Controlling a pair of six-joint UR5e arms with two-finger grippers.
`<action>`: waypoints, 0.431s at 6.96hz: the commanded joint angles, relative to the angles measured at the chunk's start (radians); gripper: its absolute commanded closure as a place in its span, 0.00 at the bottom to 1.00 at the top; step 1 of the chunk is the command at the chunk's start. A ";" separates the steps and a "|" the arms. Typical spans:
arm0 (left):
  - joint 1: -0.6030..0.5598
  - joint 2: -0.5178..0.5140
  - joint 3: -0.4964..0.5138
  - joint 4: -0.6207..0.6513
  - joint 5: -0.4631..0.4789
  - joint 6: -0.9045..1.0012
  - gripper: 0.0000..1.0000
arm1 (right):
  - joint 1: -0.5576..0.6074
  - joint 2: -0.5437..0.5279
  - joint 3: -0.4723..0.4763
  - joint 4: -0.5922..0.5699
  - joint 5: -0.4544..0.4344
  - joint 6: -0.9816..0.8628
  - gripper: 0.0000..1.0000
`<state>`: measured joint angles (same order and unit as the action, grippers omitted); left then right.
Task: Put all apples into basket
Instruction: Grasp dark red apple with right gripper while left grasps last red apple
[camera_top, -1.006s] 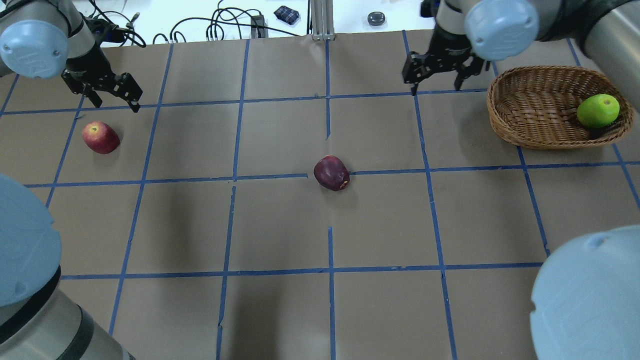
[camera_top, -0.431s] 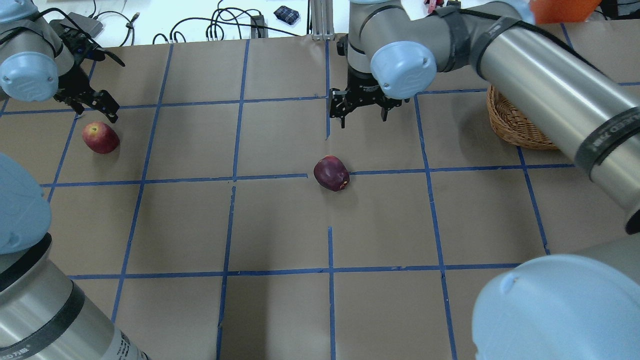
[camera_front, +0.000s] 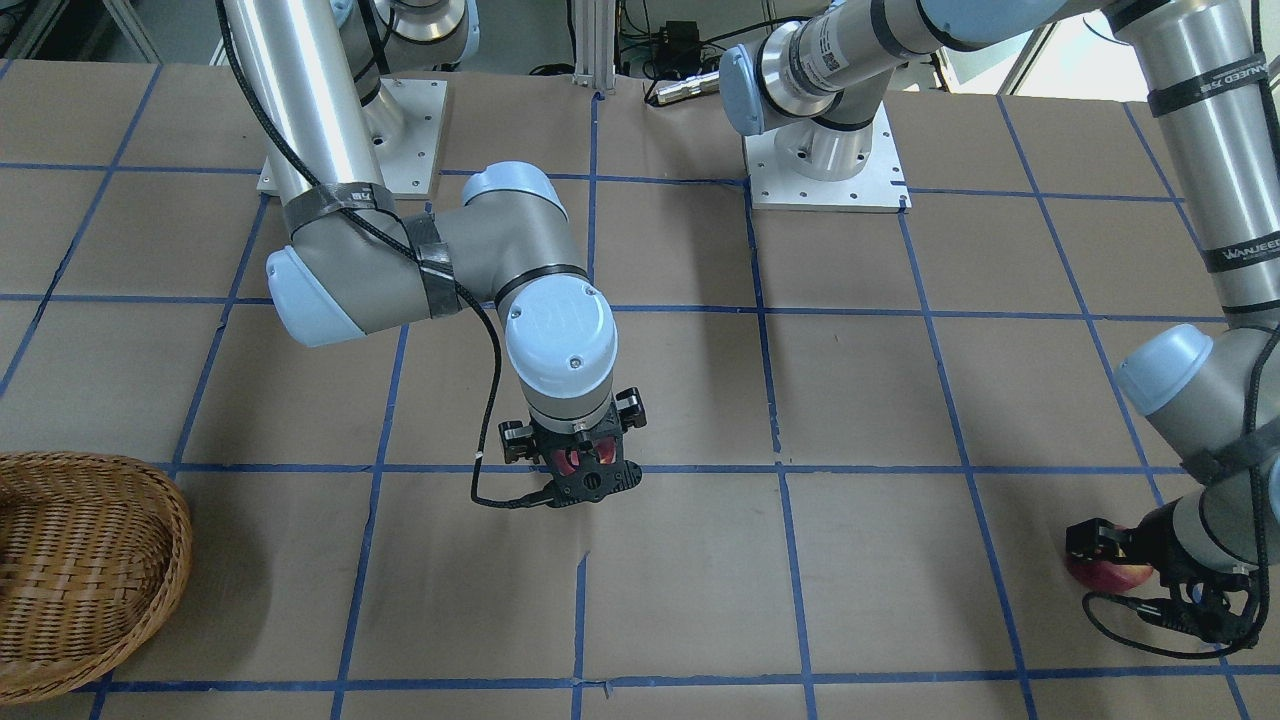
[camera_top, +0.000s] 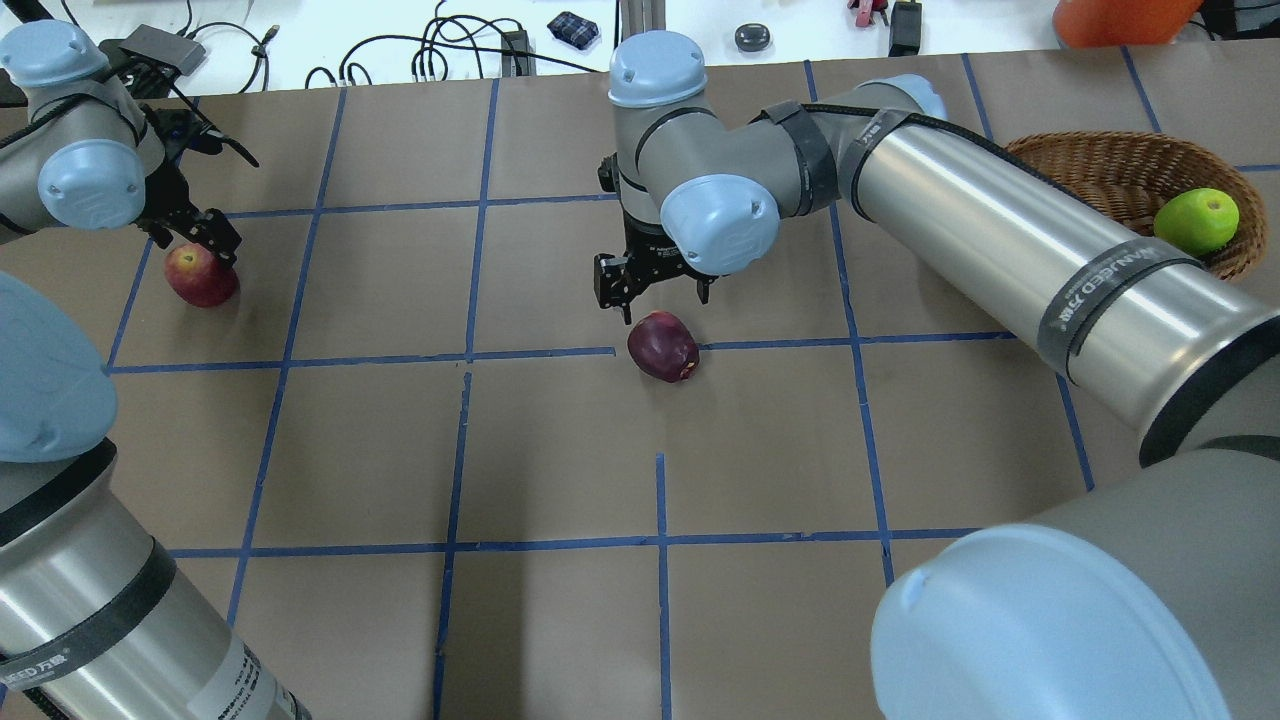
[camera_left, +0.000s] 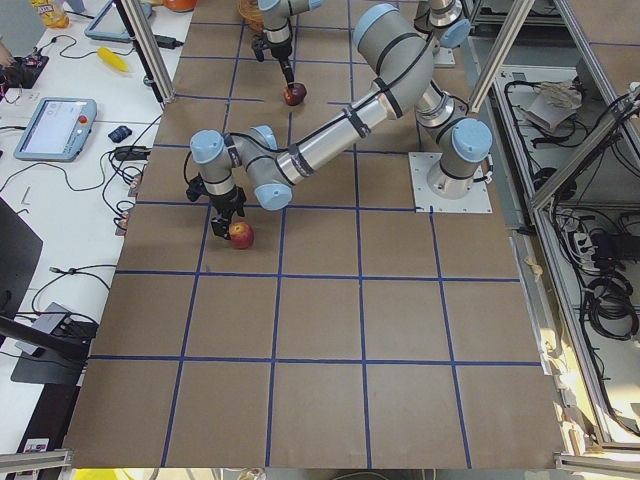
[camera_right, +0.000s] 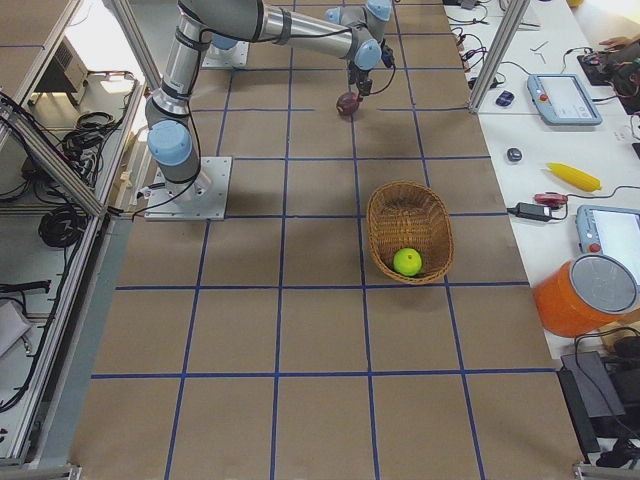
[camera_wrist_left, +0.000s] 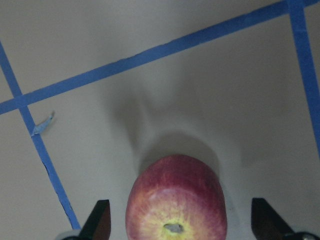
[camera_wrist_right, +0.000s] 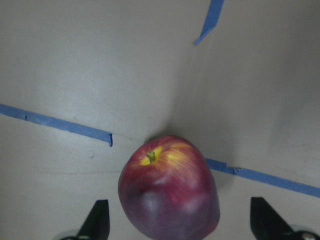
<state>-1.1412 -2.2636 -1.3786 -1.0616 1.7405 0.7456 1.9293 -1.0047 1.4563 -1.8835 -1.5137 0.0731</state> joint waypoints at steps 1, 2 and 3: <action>0.001 -0.027 -0.004 0.006 0.002 0.018 0.00 | 0.013 0.014 0.041 -0.038 0.027 0.005 0.00; 0.006 -0.031 -0.004 0.006 0.001 0.024 0.00 | 0.013 0.027 0.039 -0.042 0.029 0.004 0.00; 0.023 -0.033 -0.002 0.006 -0.006 0.029 0.04 | 0.013 0.040 0.041 -0.049 0.023 -0.006 0.00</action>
<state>-1.1329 -2.2923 -1.3817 -1.0557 1.7401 0.7675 1.9413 -0.9799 1.4945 -1.9222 -1.4892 0.0748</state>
